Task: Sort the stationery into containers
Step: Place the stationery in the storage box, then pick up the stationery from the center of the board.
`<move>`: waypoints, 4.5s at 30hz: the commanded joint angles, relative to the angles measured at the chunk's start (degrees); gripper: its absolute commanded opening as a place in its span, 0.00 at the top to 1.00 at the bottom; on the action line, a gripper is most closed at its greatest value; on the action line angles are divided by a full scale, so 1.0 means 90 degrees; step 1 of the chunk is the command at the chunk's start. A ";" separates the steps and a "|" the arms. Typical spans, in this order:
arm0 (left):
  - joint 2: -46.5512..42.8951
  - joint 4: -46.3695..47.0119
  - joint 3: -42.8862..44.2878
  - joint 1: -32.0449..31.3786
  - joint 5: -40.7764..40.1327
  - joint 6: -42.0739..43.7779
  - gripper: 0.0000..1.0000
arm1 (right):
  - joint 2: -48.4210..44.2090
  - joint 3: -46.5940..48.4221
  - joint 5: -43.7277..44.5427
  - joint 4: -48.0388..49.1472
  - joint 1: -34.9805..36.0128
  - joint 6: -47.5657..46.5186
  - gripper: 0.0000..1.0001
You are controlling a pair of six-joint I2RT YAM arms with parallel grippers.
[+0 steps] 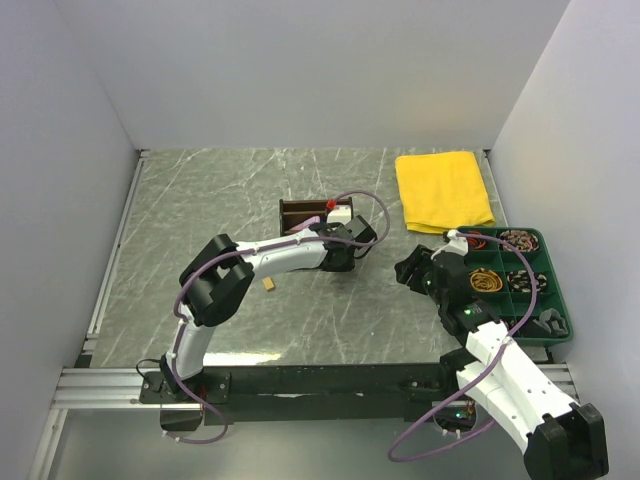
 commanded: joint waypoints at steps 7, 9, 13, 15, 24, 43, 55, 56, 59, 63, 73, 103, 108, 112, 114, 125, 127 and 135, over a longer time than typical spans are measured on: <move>-0.0388 -0.0112 0.0020 -0.0136 -0.0104 0.0052 0.65 | -0.0097 -0.0048 -0.0011 0.0229 -0.0056 0.0063 0.39; -0.0505 -0.0162 -0.0097 -0.0252 -0.0133 0.0051 0.63 | -0.0135 -0.0048 -0.0001 0.0209 -0.0056 0.0063 0.39; -0.0993 -0.0289 -0.0312 -0.0477 -0.0094 0.0246 0.54 | -0.0243 -0.0038 0.0028 0.0141 -0.0066 0.0053 0.39; -0.1285 -0.0396 -0.0477 -0.0565 -0.0065 0.0266 0.45 | -0.0272 -0.0009 0.0019 0.0092 -0.0095 0.0072 0.39; -0.2983 -0.0200 -0.2108 -0.0595 0.0455 0.1457 0.14 | -0.0263 0.0079 0.0107 0.0024 -0.0203 -0.0162 0.39; -0.3661 -0.0699 -0.3457 0.2022 0.1136 0.0775 0.56 | 0.0518 0.0235 -0.0186 -0.0201 -0.1004 -0.0094 0.39; -0.2870 -0.0289 -0.3361 0.2149 0.1595 0.0052 0.52 | 0.0607 0.0206 -0.0264 -0.0123 -0.1082 -0.0094 0.39; -0.2734 -0.0289 -0.3292 0.2149 0.1605 0.0022 0.52 | 0.0597 0.0187 -0.0274 -0.0113 -0.1082 -0.0084 0.39; -0.2509 -0.0279 -0.3155 0.2110 0.1595 -0.0075 0.53 | 0.0597 0.0157 -0.0284 -0.0074 -0.1082 -0.0084 0.39; -0.2322 -0.0288 -0.3096 0.2013 0.1537 -0.0144 0.56 | 0.0607 0.0148 -0.0323 -0.0045 -0.1092 -0.0064 0.39; -0.2244 -0.0416 -0.3232 0.1749 0.1537 -0.0300 0.74 | 0.0528 0.0069 -0.0362 0.0034 -0.1092 0.0004 0.39; -0.4031 0.1312 -0.4267 0.1563 0.2876 0.5949 0.72 | 0.0636 0.0138 -0.0469 -0.0035 -0.1092 -0.0084 0.39; -0.4099 0.1450 -0.4521 0.1563 0.2797 0.6165 0.58 | 0.0636 0.0118 -0.0479 0.0014 -0.1082 -0.0084 0.39; -0.4275 0.1596 -0.4717 0.1563 0.2495 0.6301 0.54 | 0.0645 0.0089 -0.0470 0.0043 -0.1092 -0.0074 0.39; -0.4227 0.1742 -0.4756 0.1563 0.2416 0.6379 0.54 | 0.0636 0.0089 -0.0470 0.0043 -0.1082 -0.0074 0.39; -0.3690 0.2221 -0.4765 0.1592 0.2435 0.6604 0.57 | 0.0636 0.0099 -0.0440 0.0033 -0.1101 -0.0084 0.39; -0.3602 0.2260 -0.4775 0.1602 0.2435 0.6556 0.57 | 0.0636 0.0099 -0.0440 0.0024 -0.1092 -0.0074 0.39; -0.3474 0.2329 -0.4844 0.1632 0.2611 0.6507 0.75 | 0.0626 0.0099 -0.0431 0.0014 -0.1091 -0.0084 0.39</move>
